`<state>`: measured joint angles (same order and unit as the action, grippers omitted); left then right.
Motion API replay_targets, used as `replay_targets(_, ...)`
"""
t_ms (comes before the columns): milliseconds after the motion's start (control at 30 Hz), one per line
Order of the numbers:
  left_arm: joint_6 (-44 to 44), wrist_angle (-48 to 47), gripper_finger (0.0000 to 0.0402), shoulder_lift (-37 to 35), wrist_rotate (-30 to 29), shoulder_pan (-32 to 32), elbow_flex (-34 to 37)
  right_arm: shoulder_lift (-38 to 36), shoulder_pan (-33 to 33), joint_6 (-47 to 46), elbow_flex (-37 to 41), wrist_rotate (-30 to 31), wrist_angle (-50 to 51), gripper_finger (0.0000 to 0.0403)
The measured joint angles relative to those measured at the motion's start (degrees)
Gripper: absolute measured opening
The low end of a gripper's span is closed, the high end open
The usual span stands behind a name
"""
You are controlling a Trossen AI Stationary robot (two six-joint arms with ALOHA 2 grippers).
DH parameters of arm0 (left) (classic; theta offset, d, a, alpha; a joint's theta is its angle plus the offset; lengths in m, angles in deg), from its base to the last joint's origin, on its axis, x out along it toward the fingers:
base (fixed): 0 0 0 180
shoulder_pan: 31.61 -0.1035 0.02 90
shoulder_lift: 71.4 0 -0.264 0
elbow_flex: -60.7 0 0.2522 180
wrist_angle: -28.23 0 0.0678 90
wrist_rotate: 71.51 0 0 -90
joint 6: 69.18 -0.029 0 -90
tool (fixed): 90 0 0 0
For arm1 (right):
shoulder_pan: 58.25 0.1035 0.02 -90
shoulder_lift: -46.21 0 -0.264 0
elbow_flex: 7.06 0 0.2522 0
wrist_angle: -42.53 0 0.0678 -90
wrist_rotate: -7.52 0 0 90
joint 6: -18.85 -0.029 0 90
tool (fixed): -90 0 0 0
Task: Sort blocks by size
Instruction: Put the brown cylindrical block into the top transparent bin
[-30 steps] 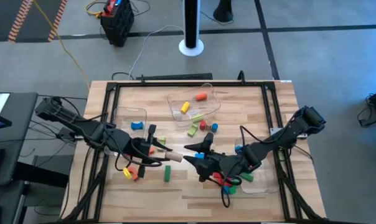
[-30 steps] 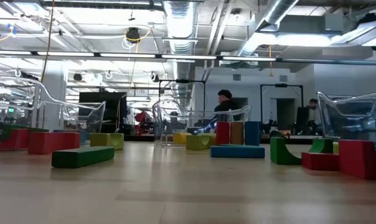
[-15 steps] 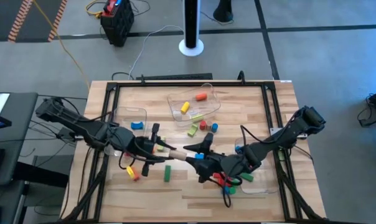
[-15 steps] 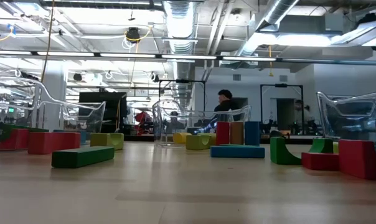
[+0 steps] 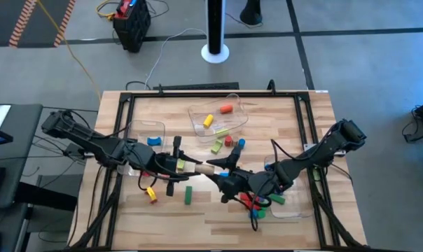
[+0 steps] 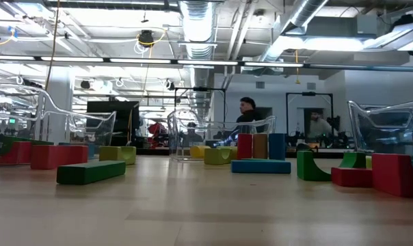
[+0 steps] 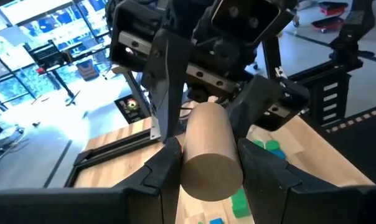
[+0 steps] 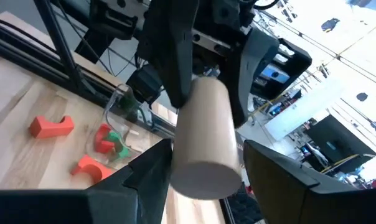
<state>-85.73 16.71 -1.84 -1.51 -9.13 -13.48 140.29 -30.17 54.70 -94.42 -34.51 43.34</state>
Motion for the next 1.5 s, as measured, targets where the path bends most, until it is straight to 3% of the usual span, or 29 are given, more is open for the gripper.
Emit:
replay_targets(533, -0.2, -1.0, 0.0134, -0.1, -1.5, 0.0, 0.0, 0.0, -0.1, 0.4, 0.0, 0.2, -2.0, 0.0181)
replay_targets(867, 0.1, -1.6, 0.0136, -0.1, -1.5, 0.0, -0.1, 0.0, -0.1, 0.2, 0.0, 0.2, -1.9, 0.017)
replay_targets(1167, -0.4, -2.9, 0.018, 0.0, -2.4, 0.0, 0.0, 0.0, -0.2, -1.4, 0.0, 0.5, -0.8, 0.0169)
replay_targets(1500, -1.8, -6.9, 0.0211, -1.5, -7.8, 0.4, 0.0, 0.0, -0.8, -7.3, 0.0, 2.2, 7.0, 0.0169)
